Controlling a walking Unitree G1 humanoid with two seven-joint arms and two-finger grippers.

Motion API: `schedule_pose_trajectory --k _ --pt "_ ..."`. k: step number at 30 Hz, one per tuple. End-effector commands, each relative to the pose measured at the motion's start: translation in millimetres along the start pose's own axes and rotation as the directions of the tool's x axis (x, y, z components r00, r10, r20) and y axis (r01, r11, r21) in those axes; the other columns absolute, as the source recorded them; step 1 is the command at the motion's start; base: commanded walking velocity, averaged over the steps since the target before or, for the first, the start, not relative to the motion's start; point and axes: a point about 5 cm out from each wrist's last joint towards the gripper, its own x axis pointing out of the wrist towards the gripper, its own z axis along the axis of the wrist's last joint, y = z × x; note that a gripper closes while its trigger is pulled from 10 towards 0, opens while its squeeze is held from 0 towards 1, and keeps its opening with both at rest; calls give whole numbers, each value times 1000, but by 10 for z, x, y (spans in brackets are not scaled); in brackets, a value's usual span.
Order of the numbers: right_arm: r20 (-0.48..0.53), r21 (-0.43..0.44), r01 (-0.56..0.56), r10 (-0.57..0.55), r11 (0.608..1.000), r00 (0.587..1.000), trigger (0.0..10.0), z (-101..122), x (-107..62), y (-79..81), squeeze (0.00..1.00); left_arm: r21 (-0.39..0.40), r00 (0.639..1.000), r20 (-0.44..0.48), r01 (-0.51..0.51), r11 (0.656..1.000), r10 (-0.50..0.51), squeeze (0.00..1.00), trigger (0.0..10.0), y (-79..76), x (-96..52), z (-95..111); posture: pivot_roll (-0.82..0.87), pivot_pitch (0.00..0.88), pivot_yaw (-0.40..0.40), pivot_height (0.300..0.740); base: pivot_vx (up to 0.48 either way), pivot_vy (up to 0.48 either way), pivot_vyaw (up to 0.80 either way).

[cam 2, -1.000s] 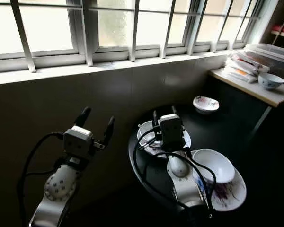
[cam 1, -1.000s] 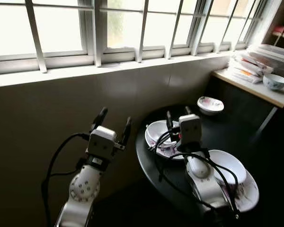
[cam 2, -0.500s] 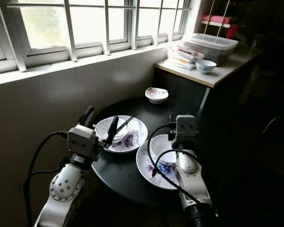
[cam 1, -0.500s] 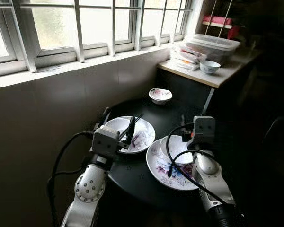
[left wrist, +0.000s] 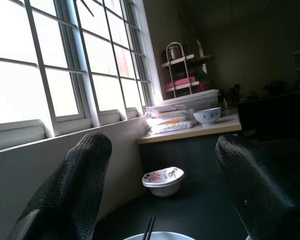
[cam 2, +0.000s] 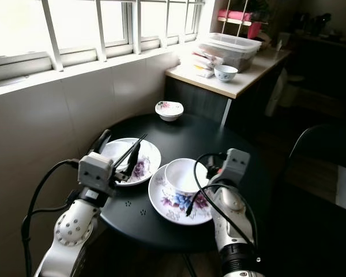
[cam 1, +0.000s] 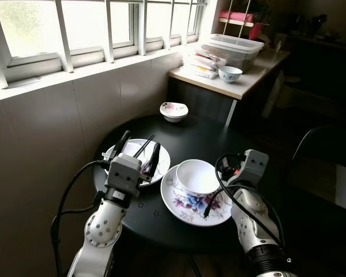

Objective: Kitchen organization

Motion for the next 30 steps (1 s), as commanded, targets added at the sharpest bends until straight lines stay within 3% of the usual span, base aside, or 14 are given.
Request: schedule_pose_trajectory --k 1,15,30 --pt "-67 59 13 -9 998 998 10000 -61 28 -99 0 -6 1000 1 19 1000 -19 0 10000 -57 11 9 59 0 -68 740 0 0 0" --pt "-194 149 76 -46 986 980 10000 -236 41 -180 0 -2 1000 -8 19 1000 -19 0 10000 -52 0 -8 65 0 -70 740 0 0 0" --pt "-244 145 -36 71 989 967 10000 -290 84 -96 0 1 1000 -13 21 1000 -21 0 10000 -53 2 -23 63 0 -69 740 0 0 0"
